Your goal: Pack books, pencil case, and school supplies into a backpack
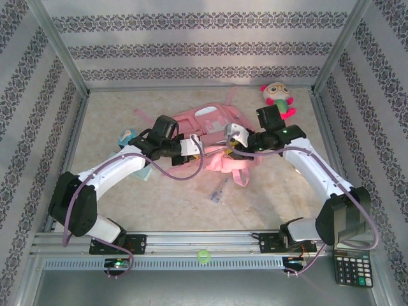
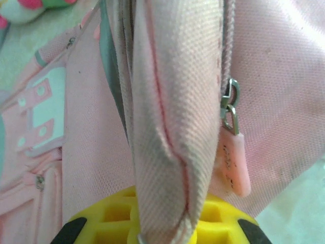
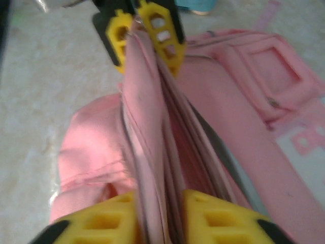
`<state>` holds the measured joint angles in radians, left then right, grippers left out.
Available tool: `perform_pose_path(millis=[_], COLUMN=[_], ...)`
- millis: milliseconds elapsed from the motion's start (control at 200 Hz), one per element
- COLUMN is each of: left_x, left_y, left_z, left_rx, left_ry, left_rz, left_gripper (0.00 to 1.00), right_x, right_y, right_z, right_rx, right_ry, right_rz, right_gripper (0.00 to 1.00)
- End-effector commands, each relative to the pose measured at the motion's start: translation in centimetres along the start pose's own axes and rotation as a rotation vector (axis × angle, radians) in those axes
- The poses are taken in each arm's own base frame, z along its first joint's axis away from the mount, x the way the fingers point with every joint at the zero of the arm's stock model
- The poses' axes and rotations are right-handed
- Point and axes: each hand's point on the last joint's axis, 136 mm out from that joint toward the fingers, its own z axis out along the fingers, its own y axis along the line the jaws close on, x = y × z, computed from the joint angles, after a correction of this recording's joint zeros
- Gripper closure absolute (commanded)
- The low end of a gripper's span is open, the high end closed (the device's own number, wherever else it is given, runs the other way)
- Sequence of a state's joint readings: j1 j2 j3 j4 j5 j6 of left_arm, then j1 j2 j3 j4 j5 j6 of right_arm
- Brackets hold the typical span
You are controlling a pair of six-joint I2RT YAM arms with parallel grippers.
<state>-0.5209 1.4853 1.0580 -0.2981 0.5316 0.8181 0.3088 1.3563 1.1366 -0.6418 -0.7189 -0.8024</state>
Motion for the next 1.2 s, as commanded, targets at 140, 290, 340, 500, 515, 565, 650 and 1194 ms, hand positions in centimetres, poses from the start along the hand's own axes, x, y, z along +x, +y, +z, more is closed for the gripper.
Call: perform_pose_path(millis=[140, 290, 340, 500, 515, 565, 650, 1194], left_x=[-1.5, -2.3, -2.4, -2.7, -2.7, -2.8, -3.1, -4.9], left_y=[0.2, 0.2, 0.1, -0.2, -0.3, -0.4, -0.6, -1.2], left_z=[0.1, 0.2, 0.2, 0.1, 0.1, 0.0, 0.0, -0.5], left_rx=[0.039, 0.078, 0.094, 0.122, 0.126, 0.135, 0.154, 0.219], left_ry=[-0.069, -0.075, -0.074, -0.074, -0.074, -0.081, -0.091, -0.161], left_rz=[-0.443, -0.544, -0.558, -0.585, -0.588, -0.591, -0.597, -0.594], left_gripper=[1.00, 1.00, 1.00, 1.00, 1.00, 1.00, 1.00, 1.00], right_x=[-0.4, -0.9, -1.5, -2.7, -2.9, -3.3, -3.6, -0.9], right_y=[-2.3, 2.0, 3.0, 5.1, 5.1, 5.0, 4.1, -0.5], right_z=[-4.2, -5.7, -5.5, -2.6, -2.2, -1.2, 0.4, 5.3], right_rx=[0.381, 0.470, 0.470, 0.439, 0.434, 0.431, 0.433, 0.612], right_ry=[-0.023, -0.025, -0.074, -0.155, -0.162, -0.184, -0.213, -0.130], right_rz=[0.572, 0.753, 0.864, 1.126, 1.138, 1.185, 1.251, 1.331], right_gripper=[0.45, 0.46, 0.48, 0.49, 0.49, 0.50, 0.51, 0.58])
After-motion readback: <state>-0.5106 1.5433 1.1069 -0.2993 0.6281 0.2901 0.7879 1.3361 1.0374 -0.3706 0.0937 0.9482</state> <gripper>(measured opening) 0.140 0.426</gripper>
